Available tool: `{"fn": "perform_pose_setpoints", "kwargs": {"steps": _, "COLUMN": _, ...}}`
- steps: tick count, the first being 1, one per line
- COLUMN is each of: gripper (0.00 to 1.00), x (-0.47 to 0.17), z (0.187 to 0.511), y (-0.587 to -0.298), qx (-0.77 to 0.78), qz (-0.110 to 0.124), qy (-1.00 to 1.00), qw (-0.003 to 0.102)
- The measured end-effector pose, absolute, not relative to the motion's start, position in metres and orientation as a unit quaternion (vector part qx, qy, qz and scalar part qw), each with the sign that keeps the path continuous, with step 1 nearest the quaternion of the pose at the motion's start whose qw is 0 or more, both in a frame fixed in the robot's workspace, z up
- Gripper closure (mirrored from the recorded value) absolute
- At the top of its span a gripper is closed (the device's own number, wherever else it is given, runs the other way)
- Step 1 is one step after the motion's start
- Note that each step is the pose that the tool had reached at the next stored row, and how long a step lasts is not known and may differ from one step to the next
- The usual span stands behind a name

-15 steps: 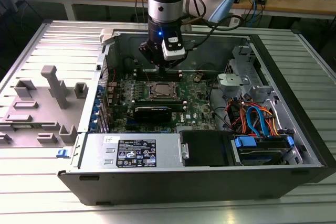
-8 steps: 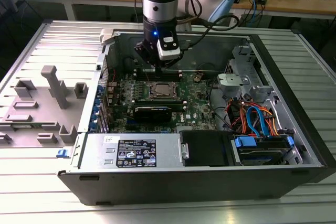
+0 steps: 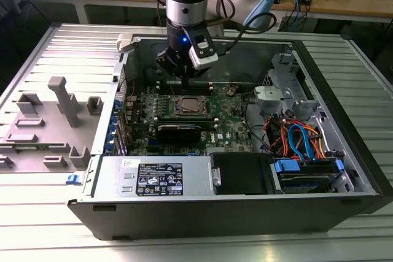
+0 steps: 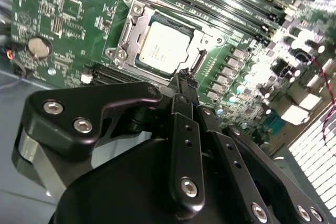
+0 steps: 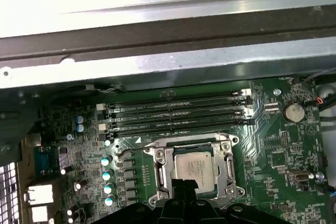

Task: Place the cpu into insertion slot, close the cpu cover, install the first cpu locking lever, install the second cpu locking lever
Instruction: 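Install the first cpu locking lever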

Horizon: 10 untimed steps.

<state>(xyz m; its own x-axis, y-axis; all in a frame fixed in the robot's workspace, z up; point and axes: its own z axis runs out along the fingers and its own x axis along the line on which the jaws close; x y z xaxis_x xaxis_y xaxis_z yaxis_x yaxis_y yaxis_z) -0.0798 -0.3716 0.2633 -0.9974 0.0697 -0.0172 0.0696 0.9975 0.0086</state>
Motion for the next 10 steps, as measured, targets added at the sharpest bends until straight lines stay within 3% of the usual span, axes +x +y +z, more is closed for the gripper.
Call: {"fn": "perform_pose_setpoints", "kwargs": {"steps": 10, "gripper": 0.89, "x": -0.0843, "z": 0.2633, "y": -0.3716, "qx": -0.047, "qz": 0.005, "qy": 0.999, "qw": 0.008}}
